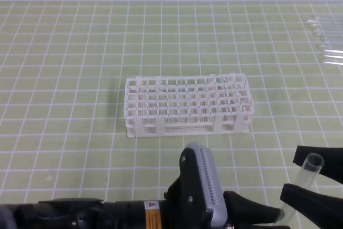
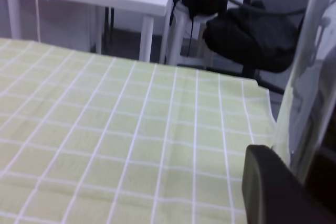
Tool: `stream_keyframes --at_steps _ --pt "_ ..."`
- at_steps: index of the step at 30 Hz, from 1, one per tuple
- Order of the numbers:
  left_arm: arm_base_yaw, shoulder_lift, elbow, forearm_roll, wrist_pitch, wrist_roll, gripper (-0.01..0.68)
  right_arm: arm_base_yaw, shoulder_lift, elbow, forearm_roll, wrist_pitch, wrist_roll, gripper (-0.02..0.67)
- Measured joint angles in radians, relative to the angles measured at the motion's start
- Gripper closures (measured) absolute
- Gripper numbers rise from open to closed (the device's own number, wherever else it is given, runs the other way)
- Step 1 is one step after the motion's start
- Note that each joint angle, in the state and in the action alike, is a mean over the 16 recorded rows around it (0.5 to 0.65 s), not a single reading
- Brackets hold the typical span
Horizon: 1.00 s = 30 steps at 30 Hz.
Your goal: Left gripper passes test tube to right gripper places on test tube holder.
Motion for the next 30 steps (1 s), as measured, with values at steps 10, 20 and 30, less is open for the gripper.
stream_keyframes --at_steps 10,20,30 --pt "0.000 0.024 -0.020 0.006 -0.022 -0.042 0.666 0.000 0.000 0.000 0.025 -0.011 -0.020 0.619" --pt "0.000 0.077 -0.023 0.010 -0.099 -0.077 0.668 0.000 0.000 0.000 0.047 -0.022 -0.040 0.624" --pt "0.000 0.090 -0.023 0.014 -0.100 -0.080 0.667 0.000 0.000 0.000 0.024 -0.032 -0.042 0.628"
